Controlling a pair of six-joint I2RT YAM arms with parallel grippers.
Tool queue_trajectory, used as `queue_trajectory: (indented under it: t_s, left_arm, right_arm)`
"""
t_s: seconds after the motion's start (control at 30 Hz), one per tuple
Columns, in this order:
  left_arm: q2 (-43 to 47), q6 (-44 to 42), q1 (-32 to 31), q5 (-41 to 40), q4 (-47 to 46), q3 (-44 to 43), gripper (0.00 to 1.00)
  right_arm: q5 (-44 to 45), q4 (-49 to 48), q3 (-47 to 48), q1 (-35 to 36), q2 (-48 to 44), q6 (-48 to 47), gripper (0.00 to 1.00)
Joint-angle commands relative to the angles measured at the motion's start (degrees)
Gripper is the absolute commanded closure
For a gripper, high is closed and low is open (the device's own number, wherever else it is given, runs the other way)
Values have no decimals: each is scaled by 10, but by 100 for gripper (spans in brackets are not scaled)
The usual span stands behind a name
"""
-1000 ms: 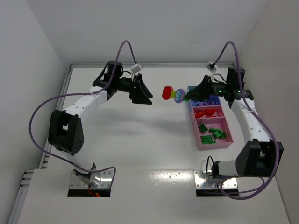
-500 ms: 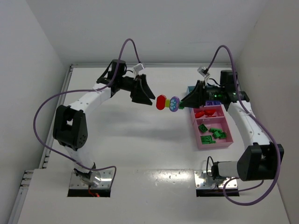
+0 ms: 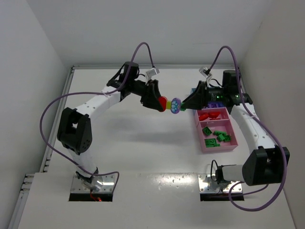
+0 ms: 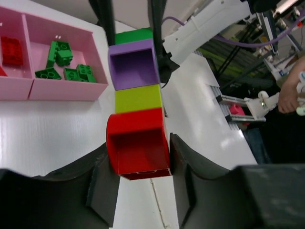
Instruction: Sort the legos into containers by color
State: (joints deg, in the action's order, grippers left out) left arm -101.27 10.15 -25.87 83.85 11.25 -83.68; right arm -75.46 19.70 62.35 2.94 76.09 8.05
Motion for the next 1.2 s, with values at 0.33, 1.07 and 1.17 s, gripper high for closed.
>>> queue_trajectory:
  t_s: [0.33, 1.07, 1.17]
  left_arm:
    - [20, -14, 37, 29, -10, 25, 97]
    - [81, -29, 161, 37, -10, 95, 98]
    - [81, -29, 161, 32, -10, 95, 98]
  right_arm:
    - [10, 95, 17, -31, -17, -137, 100]
    - [279, 374, 51, -186, 53, -394, 100]
    - [321, 423, 45, -211, 53, -473, 100]
